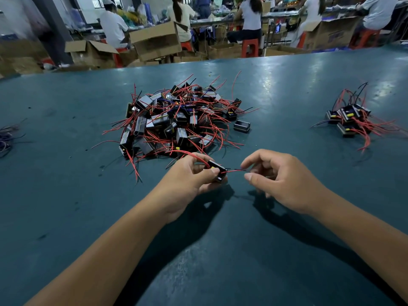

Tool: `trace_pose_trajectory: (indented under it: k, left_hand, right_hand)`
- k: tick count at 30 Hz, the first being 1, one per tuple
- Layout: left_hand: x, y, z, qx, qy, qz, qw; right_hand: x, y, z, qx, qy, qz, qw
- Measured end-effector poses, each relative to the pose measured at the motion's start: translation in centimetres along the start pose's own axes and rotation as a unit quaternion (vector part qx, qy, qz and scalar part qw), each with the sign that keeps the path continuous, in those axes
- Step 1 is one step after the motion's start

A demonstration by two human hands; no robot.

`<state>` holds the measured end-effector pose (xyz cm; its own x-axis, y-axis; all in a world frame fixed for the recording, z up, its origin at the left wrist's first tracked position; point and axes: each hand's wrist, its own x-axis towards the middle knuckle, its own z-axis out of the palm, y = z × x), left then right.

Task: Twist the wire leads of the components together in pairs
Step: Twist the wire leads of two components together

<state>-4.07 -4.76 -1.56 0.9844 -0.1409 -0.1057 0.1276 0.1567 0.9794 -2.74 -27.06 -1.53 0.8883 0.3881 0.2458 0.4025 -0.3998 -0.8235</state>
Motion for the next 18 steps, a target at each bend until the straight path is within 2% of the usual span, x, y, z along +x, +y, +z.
trace_pose_trajectory:
  k: [3,7,11,15,18]
  left_hand:
    - [0.1,0.0,-0.2,0.046,-0.005,0.017,0.999]
    - [0.0,0.3,-0.7,0.161,-0.044,0.064,0.984]
    - [0.1,0.6,-1.3,0.309,-0.056,0.131,0.940]
    - [0.5,0.3,-2.1,0.397,-0.088,0.141,0.903]
    - [0.5,0.2,-2.6,0.481,-0.119,0.180,0.849]
  right_hand:
    - [0.1,0.1,-0.2,0.048,-0.004,0.007,0.999]
    - [0.5,0.5,-0.6,0.022,0.015,-0.007,1.000]
    - [0.5,0.7,-1.3,-0.053,0.010,-0.017,0.998]
    - [0.3,0.5,-1.7,-0.178,-0.035,-0.050,0.982]
    - [0.3,0.6,-1.7,-0.224,-0.079,-0.068,0.969]
